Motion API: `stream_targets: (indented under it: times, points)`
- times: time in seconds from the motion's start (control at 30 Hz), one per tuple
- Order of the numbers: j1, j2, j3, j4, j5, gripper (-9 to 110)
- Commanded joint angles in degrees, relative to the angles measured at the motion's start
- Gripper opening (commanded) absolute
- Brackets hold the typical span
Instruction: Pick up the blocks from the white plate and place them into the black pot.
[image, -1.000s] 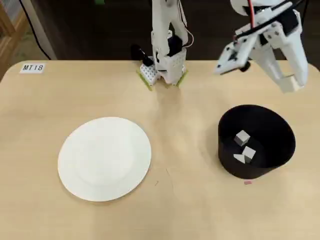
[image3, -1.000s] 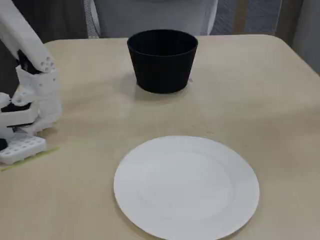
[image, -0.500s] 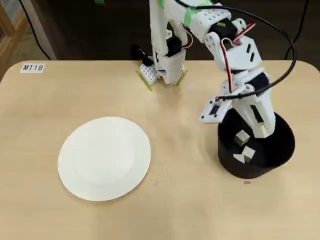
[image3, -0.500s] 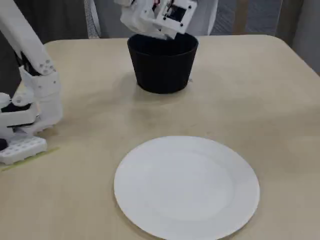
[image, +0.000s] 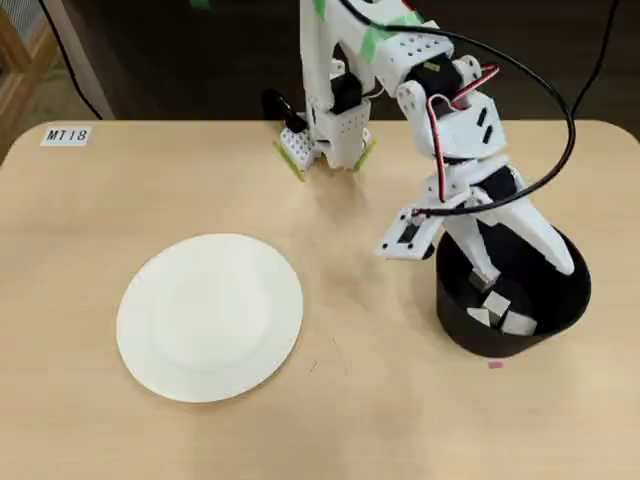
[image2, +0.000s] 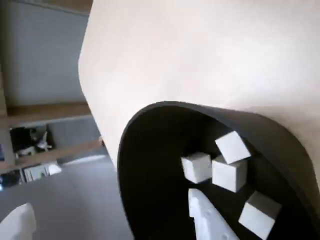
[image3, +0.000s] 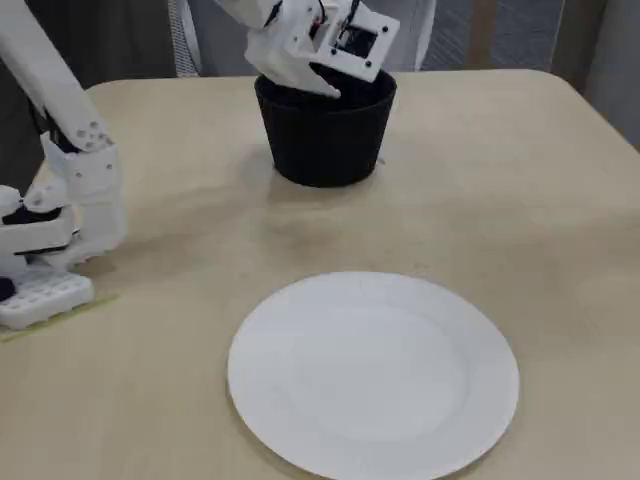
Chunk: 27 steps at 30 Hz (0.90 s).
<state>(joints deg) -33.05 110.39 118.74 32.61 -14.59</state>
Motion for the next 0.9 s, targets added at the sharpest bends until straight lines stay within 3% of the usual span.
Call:
stream_targets:
  times: [0.0,0.07,0.1,0.43,0.87]
  points:
    - [1.6,5.0,-0.1,1.0,-0.3,31]
    - [3.8,9.8,-0.1,4.0,0.1,3]
    - [5.8,12.8,-0.1,6.4,0.3,-2]
    - [37.4,45.8,-0.4,35.3,5.7,-2]
    - [32.2,72.0,33.6,34.3,6.2,-2]
